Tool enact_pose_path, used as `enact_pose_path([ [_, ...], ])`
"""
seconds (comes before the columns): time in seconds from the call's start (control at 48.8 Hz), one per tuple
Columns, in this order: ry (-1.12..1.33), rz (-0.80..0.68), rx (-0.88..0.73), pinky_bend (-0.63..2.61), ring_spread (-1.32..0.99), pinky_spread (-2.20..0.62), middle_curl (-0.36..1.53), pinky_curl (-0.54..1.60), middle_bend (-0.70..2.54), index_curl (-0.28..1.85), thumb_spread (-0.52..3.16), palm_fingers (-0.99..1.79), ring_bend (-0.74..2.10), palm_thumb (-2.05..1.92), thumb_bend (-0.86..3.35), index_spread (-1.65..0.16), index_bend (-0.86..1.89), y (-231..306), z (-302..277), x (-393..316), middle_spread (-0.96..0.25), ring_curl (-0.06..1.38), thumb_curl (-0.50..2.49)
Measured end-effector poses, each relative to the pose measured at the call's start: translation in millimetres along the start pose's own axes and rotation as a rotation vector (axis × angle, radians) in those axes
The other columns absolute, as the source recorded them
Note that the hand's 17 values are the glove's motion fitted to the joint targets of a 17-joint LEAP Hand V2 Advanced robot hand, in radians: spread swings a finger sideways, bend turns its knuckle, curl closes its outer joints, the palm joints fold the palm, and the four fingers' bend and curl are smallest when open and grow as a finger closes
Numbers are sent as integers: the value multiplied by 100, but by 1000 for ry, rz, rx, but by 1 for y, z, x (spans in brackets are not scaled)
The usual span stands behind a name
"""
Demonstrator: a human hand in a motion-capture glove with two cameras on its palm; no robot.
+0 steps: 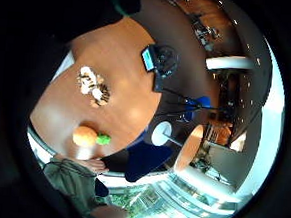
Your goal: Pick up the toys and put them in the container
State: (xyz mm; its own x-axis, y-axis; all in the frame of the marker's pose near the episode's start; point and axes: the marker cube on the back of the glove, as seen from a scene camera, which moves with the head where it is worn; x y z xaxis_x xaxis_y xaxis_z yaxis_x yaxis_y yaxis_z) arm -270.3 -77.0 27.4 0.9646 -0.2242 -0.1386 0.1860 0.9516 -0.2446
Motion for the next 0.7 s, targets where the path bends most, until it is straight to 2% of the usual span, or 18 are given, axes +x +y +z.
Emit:
enact_pose_path([
  [0.123,58,-85,-35,93,-2,2,37,33,15,24,127,-21,42,9,-2,-21,5,-12,55,59,-5,33,44],
  [0.143,48,-51,-45,93,-2,2,37,33,15,23,127,-21,42,9,-2,-21,5,-18,66,71,-5,33,44],
  [0.205,-74,188,-75,93,-2,2,36,33,15,21,127,-21,45,9,-2,-20,3,-39,100,87,-5,34,43],
  [0.246,-121,276,-90,94,-2,2,35,33,16,19,127,-22,46,9,-1,-19,2,-47,121,85,-4,34,42],
  [0.307,-117,251,-133,93,-3,1,35,33,17,17,127,-23,48,9,-2,-19,1,-53,157,86,-2,35,41],
  [0.389,-82,203,-248,93,-4,0,36,34,18,15,128,-21,52,10,-1,-18,0,-61,235,74,1,36,40],
  [0.43,-71,178,-249,94,-5,0,35,34,18,13,128,-20,55,11,-1,-17,0,-63,261,64,1,37,40],
  [0.471,-93,133,-206,93,-12,-6,39,34,28,9,131,1,78,17,3,-16,-10,-64,272,59,0,43,41],
  [0.492,-105,108,-185,94,-13,-7,39,34,29,8,132,0,81,18,3,-16,-9,-64,276,55,0,43,41],
  [0.512,-112,84,-171,96,-18,-14,47,34,53,4,137,35,101,27,9,-16,-17,-64,278,50,-4,49,43],
  [0.533,-115,66,-164,98,-21,-19,49,32,65,1,137,58,107,40,15,-17,-15,-64,279,46,-7,46,47],
  [0.553,-119,63,-158,101,-23,-23,49,30,70,-1,135,65,109,45,18,-17,-14,-65,279,45,-9,44,48],
  [0.635,-161,182,-111,105,-28,-31,58,35,86,0,126,78,123,59,22,-19,3,-76,258,78,-15,52,54],
  [0.676,-174,177,-96,103,-29,-34,60,36,91,1,117,89,126,65,22,-20,12,-78,258,78,-20,54,58],
  [0.697,-169,147,-93,104,-30,-35,61,36,93,0,116,84,126,65,22,-20,8,-76,262,69,-21,54,58],
])
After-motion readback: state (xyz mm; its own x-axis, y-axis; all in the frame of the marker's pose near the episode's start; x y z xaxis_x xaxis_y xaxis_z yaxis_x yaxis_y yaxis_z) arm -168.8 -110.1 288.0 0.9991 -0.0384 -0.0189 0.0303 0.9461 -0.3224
